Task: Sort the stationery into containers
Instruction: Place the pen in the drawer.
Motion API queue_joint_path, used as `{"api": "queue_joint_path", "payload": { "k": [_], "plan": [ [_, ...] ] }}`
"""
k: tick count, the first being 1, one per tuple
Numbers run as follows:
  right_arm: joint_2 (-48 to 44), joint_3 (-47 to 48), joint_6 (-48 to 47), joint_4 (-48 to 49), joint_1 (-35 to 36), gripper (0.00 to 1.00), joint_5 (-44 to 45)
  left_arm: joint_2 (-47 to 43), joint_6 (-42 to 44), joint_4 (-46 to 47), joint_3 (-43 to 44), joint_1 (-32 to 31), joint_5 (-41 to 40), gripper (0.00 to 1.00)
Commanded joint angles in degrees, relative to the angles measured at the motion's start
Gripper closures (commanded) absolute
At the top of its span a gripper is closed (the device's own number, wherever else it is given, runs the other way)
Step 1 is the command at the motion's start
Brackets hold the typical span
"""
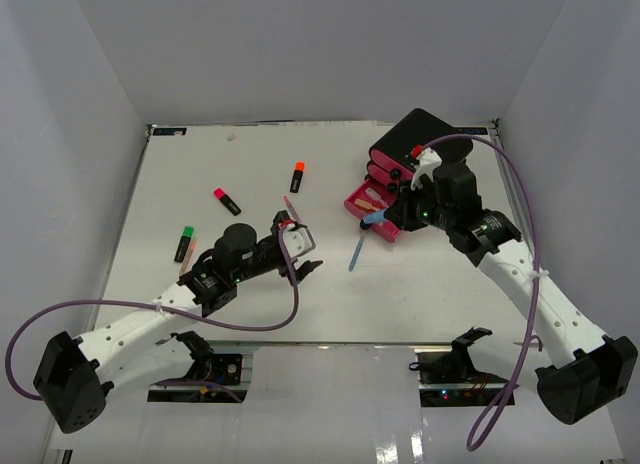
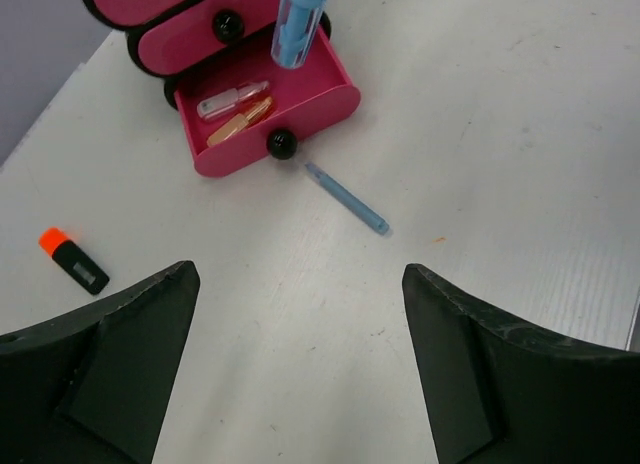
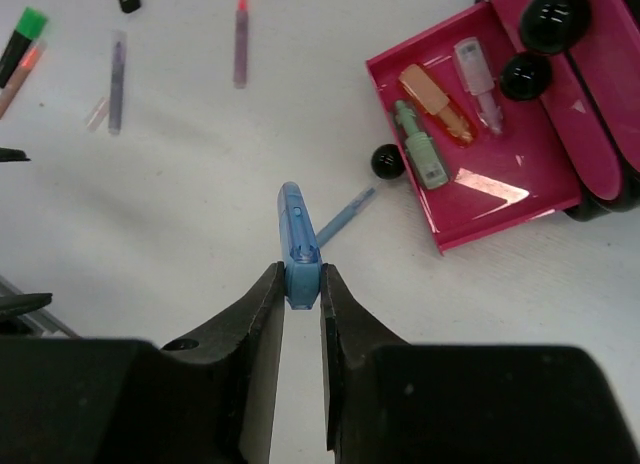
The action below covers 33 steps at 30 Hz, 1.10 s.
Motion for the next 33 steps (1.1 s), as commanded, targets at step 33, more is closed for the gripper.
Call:
{"api": "queue_joint_path", "payload": {
  "k": [33],
  "plan": [
    [21.7, -19.8, 2.5, 55.8, -2.6, 0.65, 16.3, 9.9, -29.9, -7.8, 11.8, 16.8, -20.5, 0.02]
  ]
}}
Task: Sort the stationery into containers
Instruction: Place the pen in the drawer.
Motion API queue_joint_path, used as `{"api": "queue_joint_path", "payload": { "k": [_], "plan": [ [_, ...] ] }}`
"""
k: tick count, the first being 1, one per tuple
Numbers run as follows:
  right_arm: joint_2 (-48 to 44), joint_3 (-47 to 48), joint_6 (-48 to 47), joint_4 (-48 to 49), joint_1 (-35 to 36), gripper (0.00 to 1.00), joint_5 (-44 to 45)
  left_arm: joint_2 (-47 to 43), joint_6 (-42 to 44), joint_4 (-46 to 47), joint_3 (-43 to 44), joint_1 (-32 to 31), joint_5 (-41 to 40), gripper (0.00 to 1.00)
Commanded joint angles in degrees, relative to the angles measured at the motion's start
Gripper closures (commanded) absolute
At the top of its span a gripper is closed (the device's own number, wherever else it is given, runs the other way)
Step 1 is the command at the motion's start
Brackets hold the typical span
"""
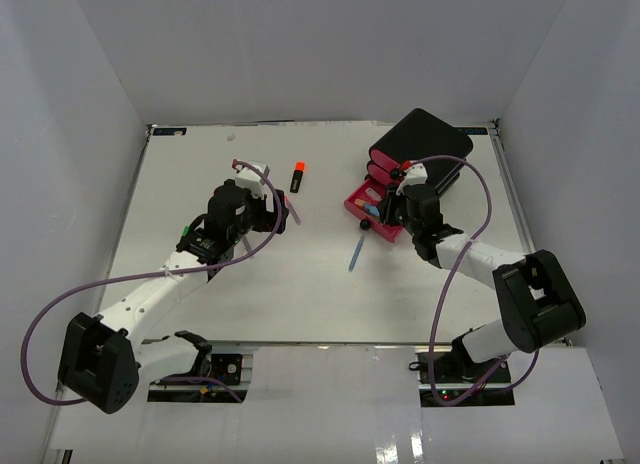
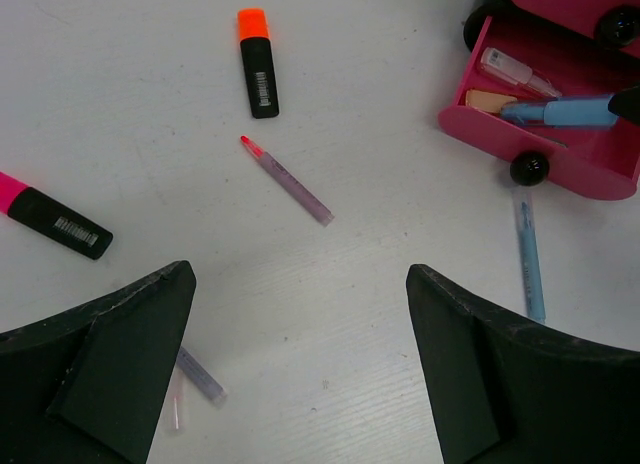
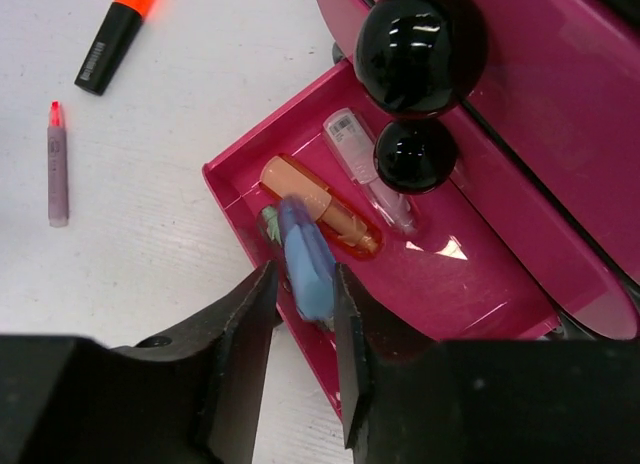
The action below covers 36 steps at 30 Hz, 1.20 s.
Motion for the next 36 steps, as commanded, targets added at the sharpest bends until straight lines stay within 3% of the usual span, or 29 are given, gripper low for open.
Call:
{"api": "queue_joint_path", "payload": {
  "k": [1, 6, 13, 22, 30, 36],
  "plan": [
    [-0.2, 1.4, -0.2, 3.4, -0.3, 0.63, 2.6, -2.1, -0.6, -0.2, 1.6, -0.1, 0.7, 0.02],
    [-2.2, 1.0, -1.8, -0.5, -0.4, 0.48, 5.5, -3.0, -0.6, -0.2, 1.5, -0.2, -0.4, 0.02],
    [-7.7, 3.5, -7.0, -12.8, -0.3, 0.46, 6.6, -5.2, 0.4, -2.5, 2.1, -0.1, -8.3, 0.02],
    [-13.6, 7.4, -9.4, -24.1, 2.8, 0.45, 2.1, -17.8, 0.5, -3.3, -4.9, 2.0, -17.5, 0.02],
    [-5.5, 12.0, -9.8, -24.8, 10.1, 0.45, 6.1, -27.5, -2.8, -6.4, -10.7, 5.7, -19.4, 0.02],
    [2.0, 14.6, -6.8, -23.4, 14.0, 0.46, 7.6, -24.4, -2.6, -6.0, -10.7, 6.0, -17.3, 0.02]
  ]
}}
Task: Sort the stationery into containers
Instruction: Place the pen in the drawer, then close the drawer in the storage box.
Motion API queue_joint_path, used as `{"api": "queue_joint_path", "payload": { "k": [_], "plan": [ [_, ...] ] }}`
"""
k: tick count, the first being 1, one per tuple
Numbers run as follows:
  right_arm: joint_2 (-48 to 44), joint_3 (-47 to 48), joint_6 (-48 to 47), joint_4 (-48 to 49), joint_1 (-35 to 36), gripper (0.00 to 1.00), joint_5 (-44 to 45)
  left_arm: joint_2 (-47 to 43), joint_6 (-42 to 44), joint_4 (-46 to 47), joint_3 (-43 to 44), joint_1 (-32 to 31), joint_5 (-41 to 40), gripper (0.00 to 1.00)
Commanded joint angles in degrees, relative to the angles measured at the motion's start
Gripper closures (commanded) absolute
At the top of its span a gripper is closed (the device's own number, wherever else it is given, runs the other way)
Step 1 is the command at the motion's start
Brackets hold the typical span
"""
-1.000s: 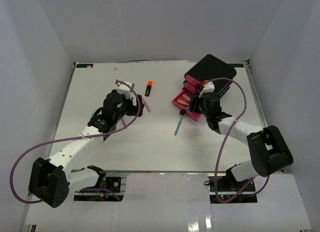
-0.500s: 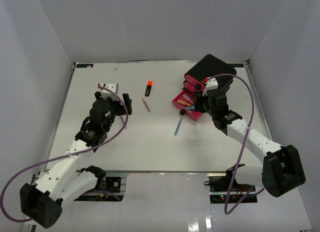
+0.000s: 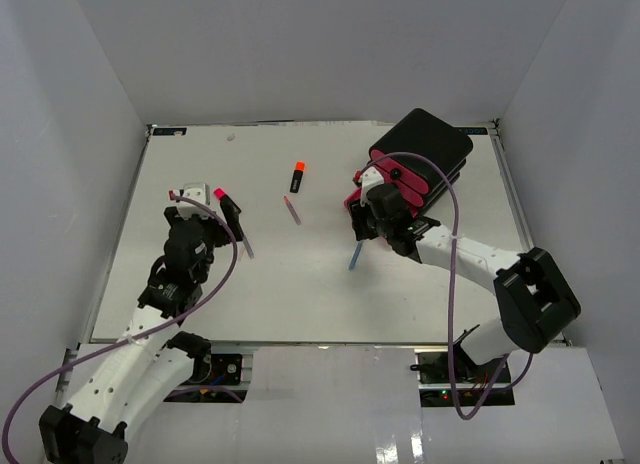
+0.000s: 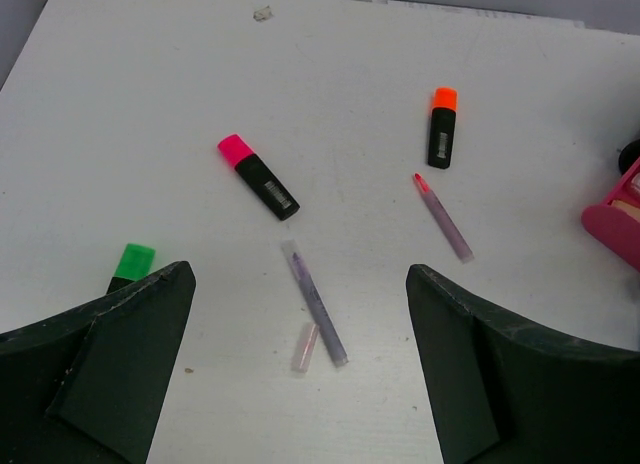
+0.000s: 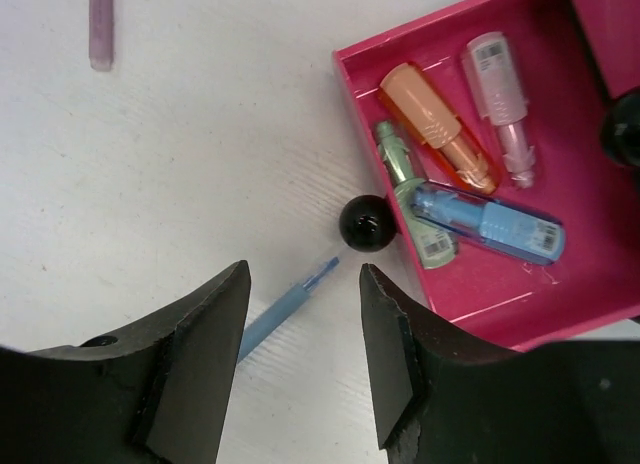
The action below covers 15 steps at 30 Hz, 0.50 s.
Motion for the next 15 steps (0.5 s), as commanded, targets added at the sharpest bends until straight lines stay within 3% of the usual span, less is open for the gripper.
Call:
{"api": "queue_joint_path", "payload": {
  "k": [1, 9, 15],
  "plan": [
    [4.3, 3.9, 2.4, 0.6, 1.5, 0.46, 2.9, 2.6, -0.6, -0.4, 0.4, 0.4, 1.6, 0.02],
    [13.9, 8.8, 7.9, -4.9, 1.9, 0.5, 11.4, 5.4, -1.1, -0.4, 0.9, 0.5, 4.9, 0.02],
    [15.5, 10.2, 15.7, -8.5, 1.9, 0.52, 16.8, 4.5, -1.1, 0.2, 0.6, 0.5, 6.8, 0.02]
  ]
}}
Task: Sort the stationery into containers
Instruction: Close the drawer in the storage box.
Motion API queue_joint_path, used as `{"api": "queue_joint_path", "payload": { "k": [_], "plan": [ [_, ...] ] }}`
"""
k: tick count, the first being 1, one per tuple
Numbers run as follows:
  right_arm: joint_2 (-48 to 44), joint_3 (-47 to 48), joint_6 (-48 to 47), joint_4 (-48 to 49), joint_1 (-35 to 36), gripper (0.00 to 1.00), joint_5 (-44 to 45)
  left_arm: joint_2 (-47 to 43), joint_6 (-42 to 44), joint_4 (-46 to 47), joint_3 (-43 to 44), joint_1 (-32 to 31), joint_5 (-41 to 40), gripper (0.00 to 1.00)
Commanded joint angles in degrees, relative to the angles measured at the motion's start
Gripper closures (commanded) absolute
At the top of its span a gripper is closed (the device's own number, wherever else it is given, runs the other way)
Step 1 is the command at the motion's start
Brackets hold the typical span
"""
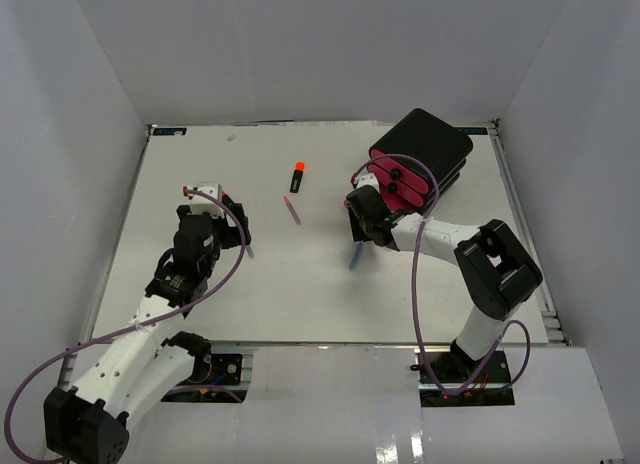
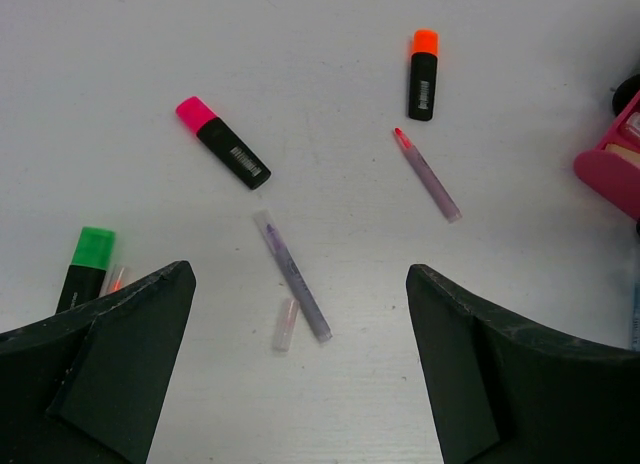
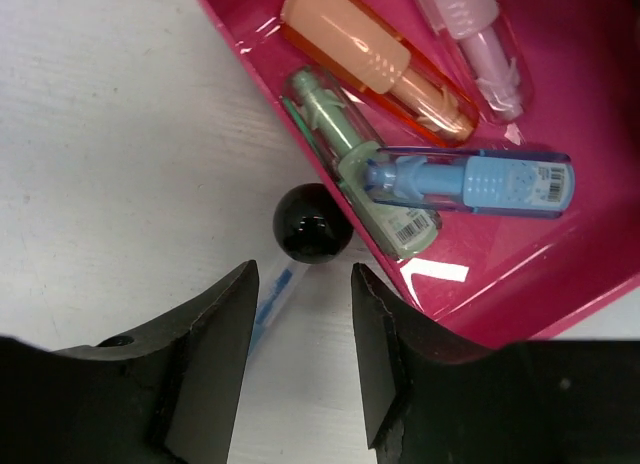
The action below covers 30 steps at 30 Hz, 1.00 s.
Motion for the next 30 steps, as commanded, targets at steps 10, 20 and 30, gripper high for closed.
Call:
{"api": "queue_joint_path", "payload": {
  "k": [10, 20, 30],
  "plan": [
    [4.3, 5.6, 21.8, -6.0, 0.3, 0.54, 11.4, -2.6, -0.9, 0.7, 0.6, 0.4, 3.7, 0.02],
    [5.3, 6.1, 28.0, -5.5, 1.1, 0.59, 17.8, -3.8, -1.1, 1.0, 0.5, 0.4, 5.2, 0.02],
    [7.8, 9.6, 26.2, -5.9, 1.0, 0.64, 23.0, -4.3, -1.1, 1.0, 0.5, 0.4, 5.6, 0.02]
  ]
}}
